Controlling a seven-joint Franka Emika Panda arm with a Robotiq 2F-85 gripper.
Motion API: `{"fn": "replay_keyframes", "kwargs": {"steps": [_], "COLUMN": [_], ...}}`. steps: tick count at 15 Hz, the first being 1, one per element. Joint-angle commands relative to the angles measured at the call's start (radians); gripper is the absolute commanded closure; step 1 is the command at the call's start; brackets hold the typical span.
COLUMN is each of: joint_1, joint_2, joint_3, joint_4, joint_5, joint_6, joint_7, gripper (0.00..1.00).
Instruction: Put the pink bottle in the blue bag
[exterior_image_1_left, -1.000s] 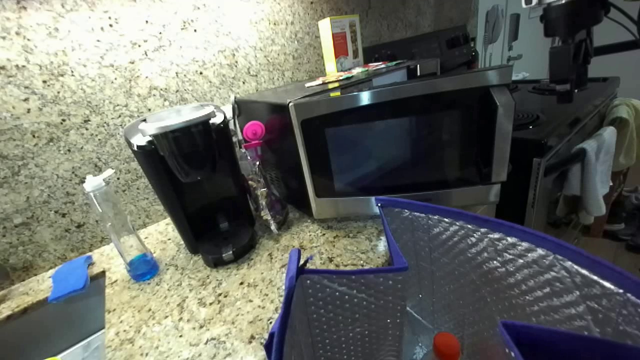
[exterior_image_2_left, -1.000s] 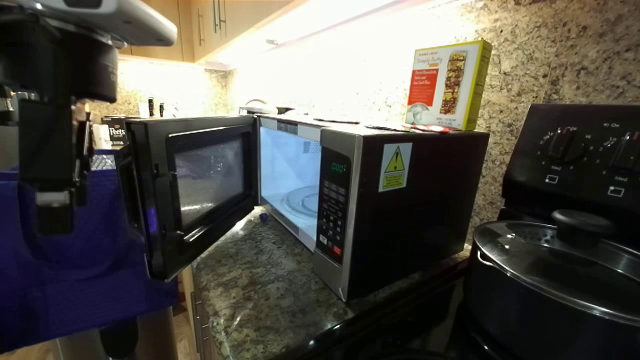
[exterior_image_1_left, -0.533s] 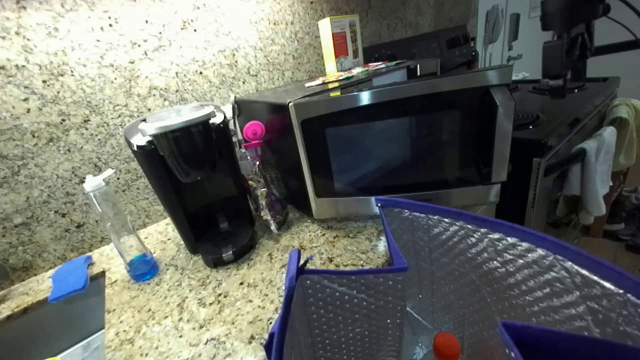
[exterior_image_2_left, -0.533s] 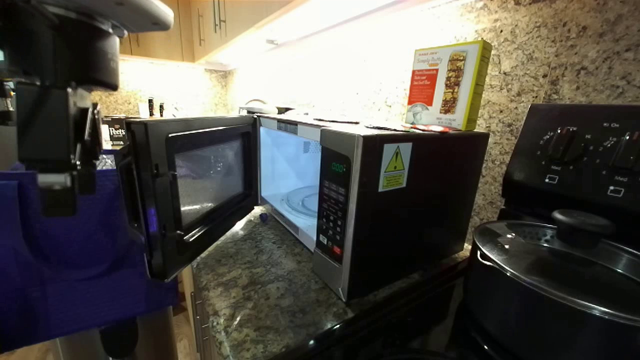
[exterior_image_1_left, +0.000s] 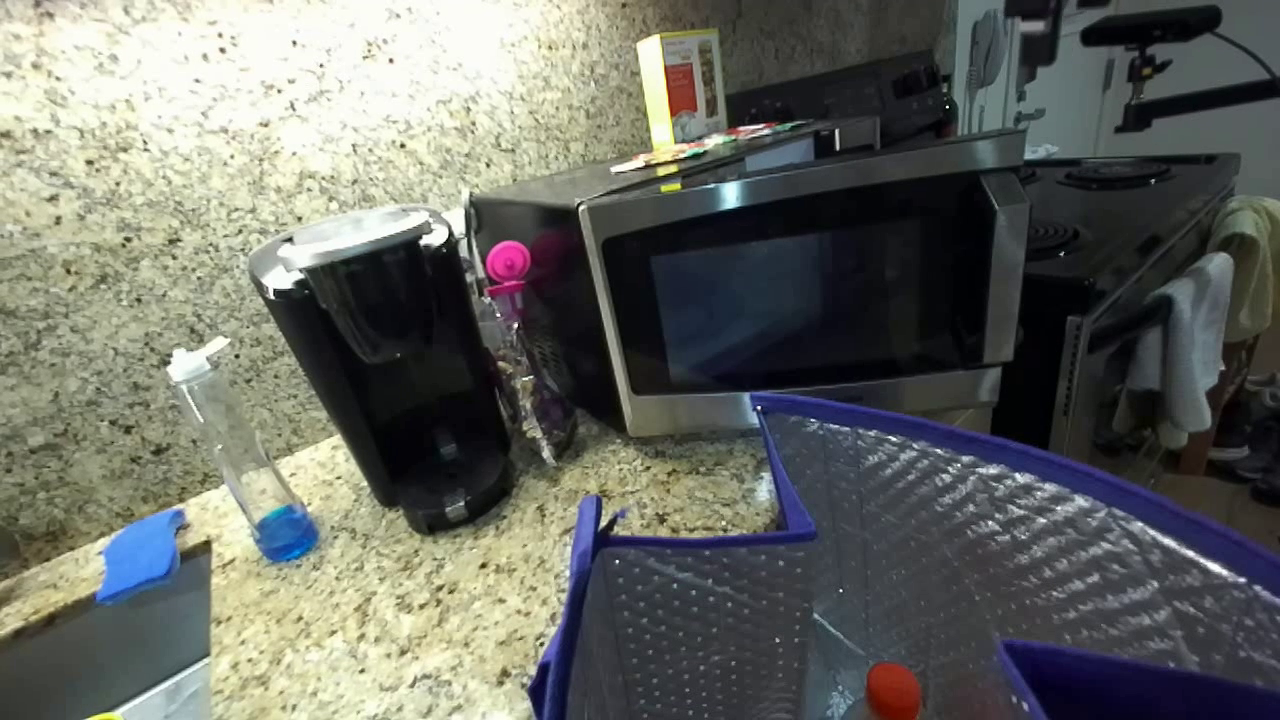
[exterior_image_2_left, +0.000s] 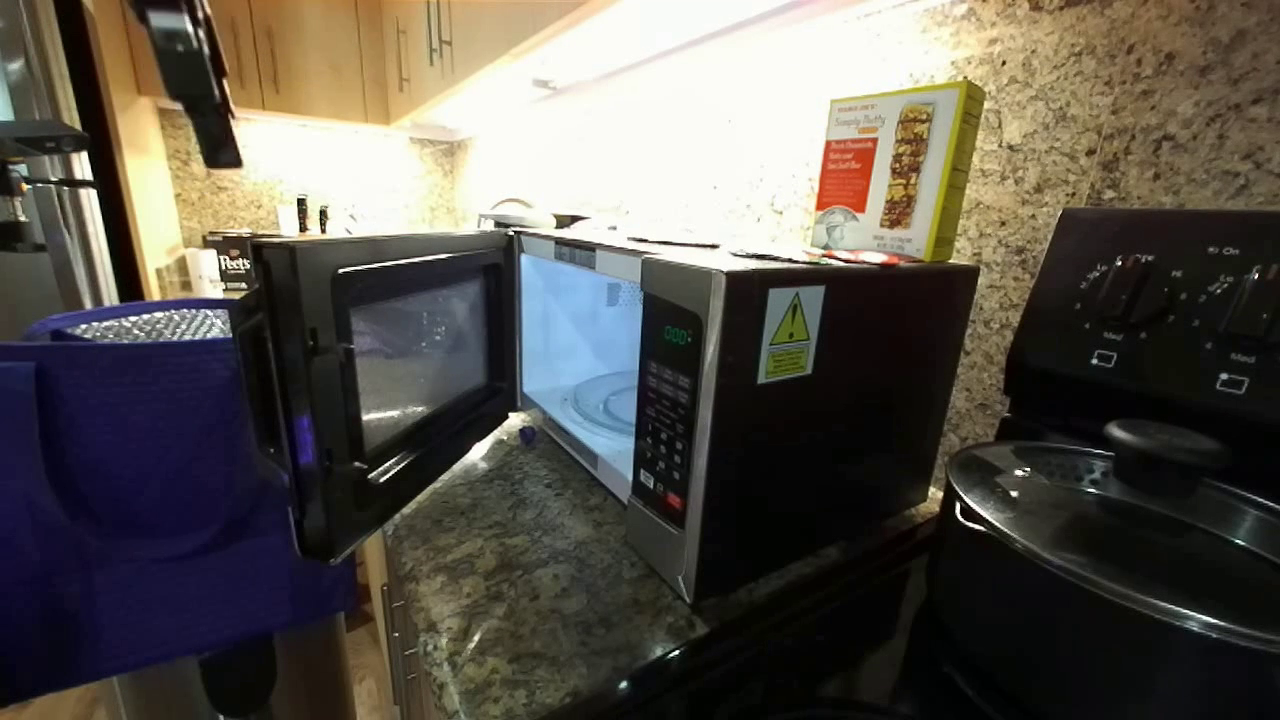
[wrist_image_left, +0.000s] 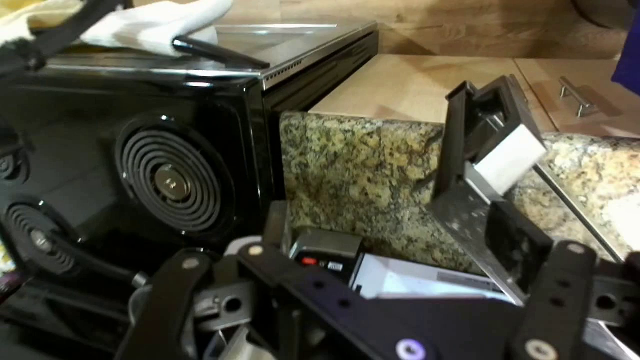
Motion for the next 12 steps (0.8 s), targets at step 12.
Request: {"fn": "replay_keyframes", "kwargs": {"steps": [12], "joint_1": [0.194], "joint_2": [0.366], "joint_3": [0.156], "joint_4": [0.374], "joint_5": [-0.319], "joint_6": [-0.018], "joint_7": [-0.07], "gripper": [0.0]}}
